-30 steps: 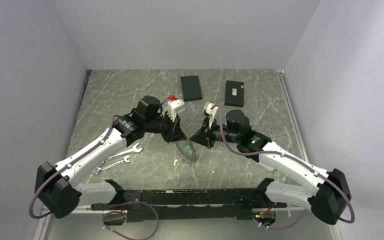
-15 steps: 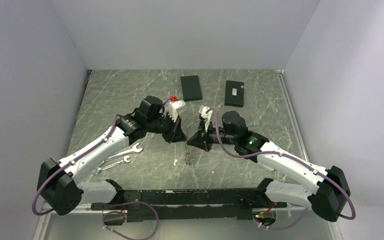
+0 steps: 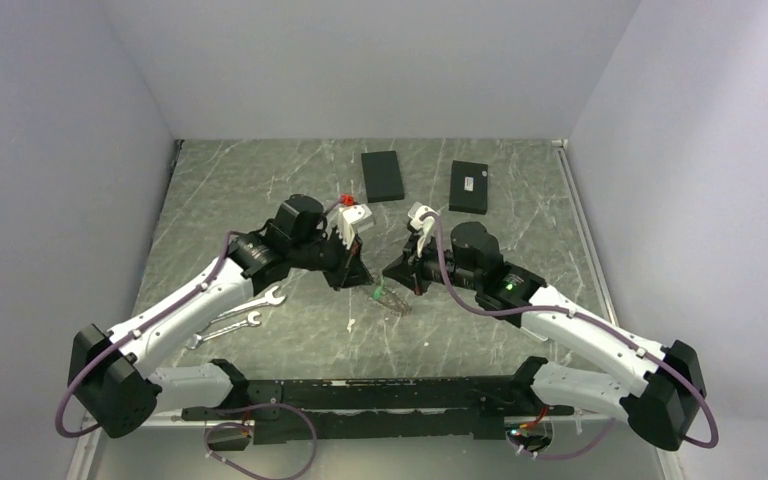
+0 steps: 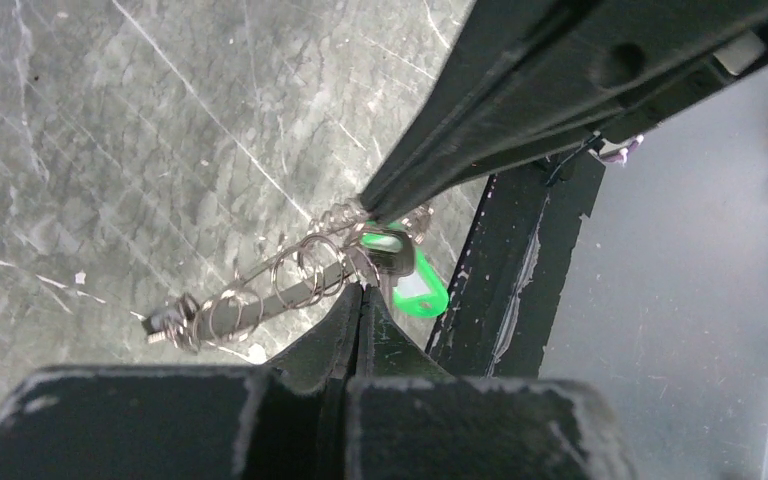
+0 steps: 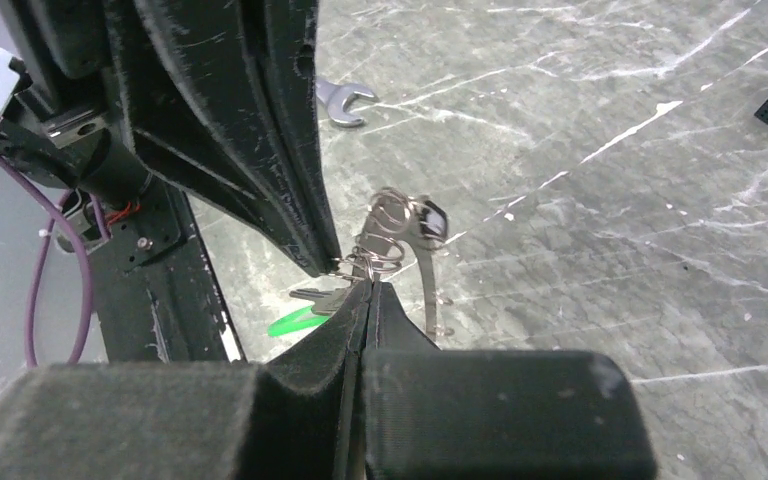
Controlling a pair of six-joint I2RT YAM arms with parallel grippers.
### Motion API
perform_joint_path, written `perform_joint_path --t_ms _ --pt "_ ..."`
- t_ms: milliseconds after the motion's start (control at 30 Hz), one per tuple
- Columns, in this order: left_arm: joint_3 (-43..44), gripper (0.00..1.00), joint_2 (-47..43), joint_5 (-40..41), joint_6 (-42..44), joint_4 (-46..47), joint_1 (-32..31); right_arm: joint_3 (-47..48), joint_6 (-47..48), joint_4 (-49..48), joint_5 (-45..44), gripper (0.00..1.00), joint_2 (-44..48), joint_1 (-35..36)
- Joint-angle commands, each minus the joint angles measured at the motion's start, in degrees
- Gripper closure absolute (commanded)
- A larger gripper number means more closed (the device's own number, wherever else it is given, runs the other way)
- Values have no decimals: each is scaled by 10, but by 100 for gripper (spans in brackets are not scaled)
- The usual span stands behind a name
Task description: Put the keys on the keyring
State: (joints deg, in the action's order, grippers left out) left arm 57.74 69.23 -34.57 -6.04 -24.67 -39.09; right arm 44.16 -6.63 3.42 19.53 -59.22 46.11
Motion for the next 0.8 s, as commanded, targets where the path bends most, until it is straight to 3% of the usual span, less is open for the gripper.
perform_joint_path --t_ms 0,200,400,767 --pt "2 100 -27 4 34 24 -19 11 -13 -23 19 100 -5 0" --pt "5 100 -21 23 36 21 -25 14 -4 -21 70 100 -11 1" --pt "11 100 -10 53 27 4 -26 -1 -4 -26 56 100 22 0" --pt "5 100 -25 42 20 19 -26 10 2 -9 55 100 -5 1"
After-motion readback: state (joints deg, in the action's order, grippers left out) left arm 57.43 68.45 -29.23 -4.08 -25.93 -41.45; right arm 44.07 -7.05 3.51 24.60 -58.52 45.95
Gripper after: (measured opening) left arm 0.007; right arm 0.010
